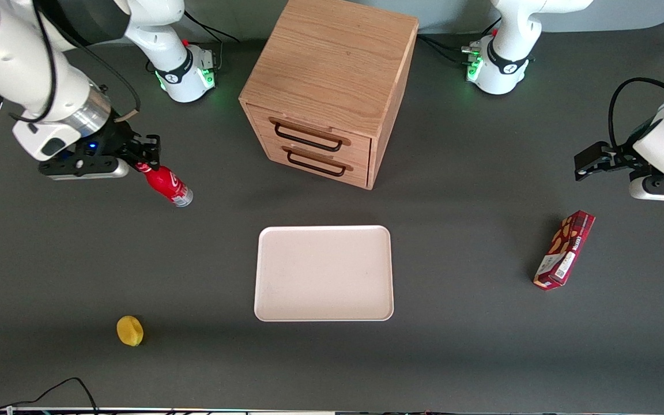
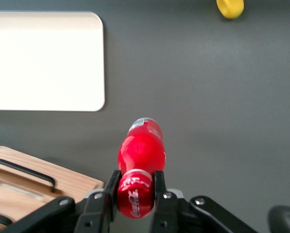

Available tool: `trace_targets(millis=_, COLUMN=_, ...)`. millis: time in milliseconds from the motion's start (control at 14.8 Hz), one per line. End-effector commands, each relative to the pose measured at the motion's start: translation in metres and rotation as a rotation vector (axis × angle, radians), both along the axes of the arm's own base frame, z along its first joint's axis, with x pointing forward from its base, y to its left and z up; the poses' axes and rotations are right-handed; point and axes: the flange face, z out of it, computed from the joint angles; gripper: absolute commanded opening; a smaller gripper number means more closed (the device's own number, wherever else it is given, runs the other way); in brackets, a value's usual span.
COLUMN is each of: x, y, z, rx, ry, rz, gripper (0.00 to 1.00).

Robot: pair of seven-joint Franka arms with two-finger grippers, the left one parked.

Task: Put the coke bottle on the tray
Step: 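Carry the held bottle over to the white tray's edge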

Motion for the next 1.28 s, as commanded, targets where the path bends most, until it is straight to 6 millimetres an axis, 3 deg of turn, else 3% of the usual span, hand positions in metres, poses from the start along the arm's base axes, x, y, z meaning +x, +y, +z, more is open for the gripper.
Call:
trace_targets(millis=0, x=0.082, y=0.033, z=-0.010, rx=0.053, ry=0.083, rz=-0.079, gripper=0.00)
trace_targets(millis=135, x=0.110, y=0.067, z=-0.036, rx=0.050, ry=0.076, rz=-0.137, gripper=0.00)
trace_targets(millis=338, x=0.150, y=0.110, z=-0.108, rx=0.055, ry=0.014, rz=-0.263, gripper=0.00)
trace_targets(millis=541, x=0.174, y=0.131, z=-0.166, rx=0.084, ry=-0.060, rz=-0.346, gripper=0.00)
trace_targets(millis=878, x=0.185, y=0.152, z=-0.221, rx=0.066, ry=-0.129, rz=-0.383, gripper=0.00)
trace_targets(millis=1149, x=0.183, y=0.155, z=-0.236, rx=0.060, ry=-0.126, rz=-0.379, gripper=0.00)
trace_targets(millis=1216, x=0.183, y=0.155, z=-0.237, rx=0.059, ry=-0.124, rz=-0.378, gripper=0.52)
